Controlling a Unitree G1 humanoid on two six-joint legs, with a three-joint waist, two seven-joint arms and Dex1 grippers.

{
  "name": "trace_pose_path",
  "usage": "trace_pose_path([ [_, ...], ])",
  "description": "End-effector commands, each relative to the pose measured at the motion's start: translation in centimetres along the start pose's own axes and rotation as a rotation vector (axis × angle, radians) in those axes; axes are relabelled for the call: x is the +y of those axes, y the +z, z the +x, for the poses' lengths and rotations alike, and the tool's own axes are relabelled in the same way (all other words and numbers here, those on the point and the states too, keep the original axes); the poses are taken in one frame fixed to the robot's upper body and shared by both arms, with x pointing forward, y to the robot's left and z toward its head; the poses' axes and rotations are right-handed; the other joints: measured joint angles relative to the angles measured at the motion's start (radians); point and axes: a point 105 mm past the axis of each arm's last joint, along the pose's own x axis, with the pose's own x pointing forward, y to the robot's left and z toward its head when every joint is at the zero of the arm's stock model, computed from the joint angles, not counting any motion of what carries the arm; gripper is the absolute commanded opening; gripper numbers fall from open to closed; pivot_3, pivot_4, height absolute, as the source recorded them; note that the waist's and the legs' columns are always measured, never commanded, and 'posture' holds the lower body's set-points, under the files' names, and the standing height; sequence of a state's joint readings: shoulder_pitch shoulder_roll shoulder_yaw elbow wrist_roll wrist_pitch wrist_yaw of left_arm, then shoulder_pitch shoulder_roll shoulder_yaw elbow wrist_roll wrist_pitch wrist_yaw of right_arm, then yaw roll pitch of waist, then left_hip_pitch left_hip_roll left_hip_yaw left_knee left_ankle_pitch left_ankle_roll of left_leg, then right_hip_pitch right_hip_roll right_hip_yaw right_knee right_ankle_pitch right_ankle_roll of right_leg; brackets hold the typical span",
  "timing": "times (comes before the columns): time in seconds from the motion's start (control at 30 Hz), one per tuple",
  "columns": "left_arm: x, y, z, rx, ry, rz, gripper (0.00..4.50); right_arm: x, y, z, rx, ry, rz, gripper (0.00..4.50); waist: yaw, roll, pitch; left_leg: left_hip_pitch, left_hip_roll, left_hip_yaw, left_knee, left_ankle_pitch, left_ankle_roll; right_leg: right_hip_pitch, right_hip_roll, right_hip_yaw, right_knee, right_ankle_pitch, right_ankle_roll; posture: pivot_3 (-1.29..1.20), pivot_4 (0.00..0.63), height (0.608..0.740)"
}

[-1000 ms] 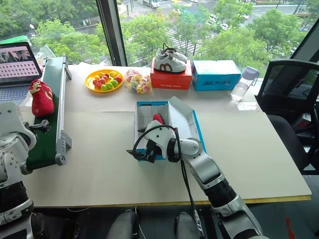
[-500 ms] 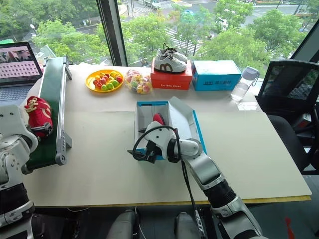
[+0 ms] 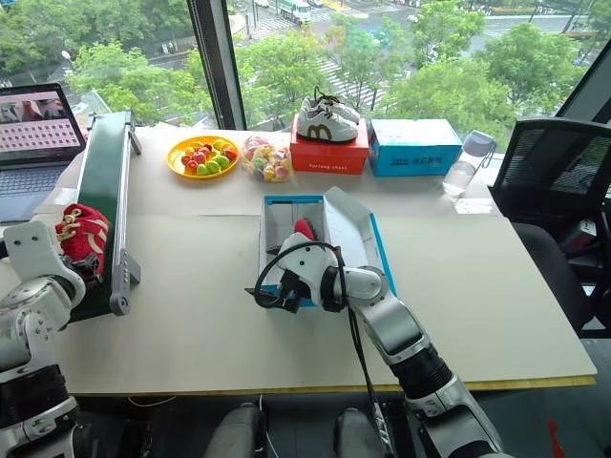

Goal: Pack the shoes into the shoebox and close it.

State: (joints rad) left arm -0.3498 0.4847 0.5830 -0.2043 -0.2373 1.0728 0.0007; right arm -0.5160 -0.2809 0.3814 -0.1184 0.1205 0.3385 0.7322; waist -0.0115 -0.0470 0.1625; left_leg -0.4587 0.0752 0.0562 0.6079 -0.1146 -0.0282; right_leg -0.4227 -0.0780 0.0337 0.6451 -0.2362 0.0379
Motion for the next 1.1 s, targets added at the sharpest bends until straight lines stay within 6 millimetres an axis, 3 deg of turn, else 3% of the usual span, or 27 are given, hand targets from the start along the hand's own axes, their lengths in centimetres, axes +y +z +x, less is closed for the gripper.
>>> trace_pose_path([
  [0.03,-0.1,0.3,0.1,-0.004,0.003,-0.012,2.06,-0.6,1.2,-0.2,-0.039,-0.027,-0.028,4.50,0.000,0.000,0.000,0.001,0.000,0.000,0.000,0.000,0.000,0.000,0.000,0.000,0.000,0.000,0.000,0.00,0.150,0.735],
  [0.23,-0.3,0.4,0.1,-0.012,-0.004,-0.034,2.06,-0.7,1.2,-0.2,-0.040,-0.034,-0.032,4.50,0.000,0.000,0.000,0.001,0.001,0.000,0.000,0.001,-0.001,0.000,0.001,-0.001,0.001,0.001,-0.001,0.00,0.150,0.735],
  [0.33,-0.4,0.8,0.1,-0.039,-0.012,-0.041,1.50,-0.8,1.2,-0.2,-0.040,-0.042,-0.035,4.50,0.000,0.000,0.000,0.001,0.001,0.000,0.000,0.001,-0.001,0.000,0.001,-0.001,0.001,0.001,-0.002,0.00,0.150,0.735],
  [0.47,-0.5,0.7,0.1,-0.033,-0.010,-0.044,0.31,-1.0,1.2,-0.2,-0.041,-0.046,-0.035,4.50,0.001,0.000,0.000,0.001,0.001,0.000,0.000,0.001,-0.001,0.000,0.001,-0.001,0.001,0.001,-0.002,0.00,0.150,0.735],
  [0.57,-1.1,1.3,0.0,-0.073,-0.032,-0.097,0.31,-1.2,1.2,-0.2,-0.039,-0.053,-0.036,4.50,0.002,0.000,0.000,0.001,0.001,0.000,0.000,0.001,-0.002,0.000,0.000,-0.001,0.001,0.001,-0.002,0.00,0.150,0.735],
  [0.63,-1.9,2.9,-0.2,-0.159,-0.069,-0.177,0.31,-1.4,1.2,-0.2,-0.038,-0.060,-0.034,4.50,0.003,0.000,0.000,0.001,0.001,0.000,0.000,0.001,-0.002,0.000,0.001,-0.001,0.000,0.001,-0.002,0.00,0.150,0.735],
  [0.7,-4.2,6.0,-1.5,-0.329,-0.208,-0.260,0.31,-2.0,1.2,-0.2,-0.039,-0.091,0.003,4.50,0.007,-0.001,0.000,0.000,0.001,0.000,0.000,0.001,-0.002,0.000,0.001,-0.001,0.000,0.001,-0.002,0.00,0.150,0.735],
  [0.8,-9.9,9.3,-5.7,-0.502,-0.568,-0.344,0.31,-5.0,1.7,-0.3,-0.067,-0.247,0.220,4.50,0.007,-0.006,0.000,-0.002,0.002,0.000,0.001,0.001,-0.002,0.000,0.001,-0.002,-0.002,0.002,-0.002,0.00,0.150,0.735],
  [0.87,-12.9,9.5,-8.0,-0.510,-0.751,-0.419,0.31,-7.1,3.0,-0.3,-0.155,-0.345,0.512,4.50,0.008,-0.006,0.000,-0.004,0.002,0.000,0.001,0.001,-0.002,0.000,0.001,-0.002,-0.003,0.003,0.000,0.00,0.150,0.735],
  [0.93,-14.9,8.9,-9.3,-0.482,-0.851,-0.444,0.31,-7.5,4.1,-0.1,-0.224,-0.335,0.767,4.50,0.002,-0.006,0.000,-0.005,0.002,0.000,0.002,0.001,-0.002,-0.001,0.000,-0.001,-0.004,0.003,0.000,0.00,0.150,0.735],
  [1.1,-18.9,7.2,-11.2,-0.394,-0.998,-0.451,0.31,-7.3,7.2,0.2,-0.312,-0.233,1.032,4.50,-0.002,-0.006,0.000,-0.005,0.003,0.000,-0.001,0.005,0.007,0.000,0.002,-0.001,-0.003,0.002,-0.001,0.00,0.150,0.735],
])
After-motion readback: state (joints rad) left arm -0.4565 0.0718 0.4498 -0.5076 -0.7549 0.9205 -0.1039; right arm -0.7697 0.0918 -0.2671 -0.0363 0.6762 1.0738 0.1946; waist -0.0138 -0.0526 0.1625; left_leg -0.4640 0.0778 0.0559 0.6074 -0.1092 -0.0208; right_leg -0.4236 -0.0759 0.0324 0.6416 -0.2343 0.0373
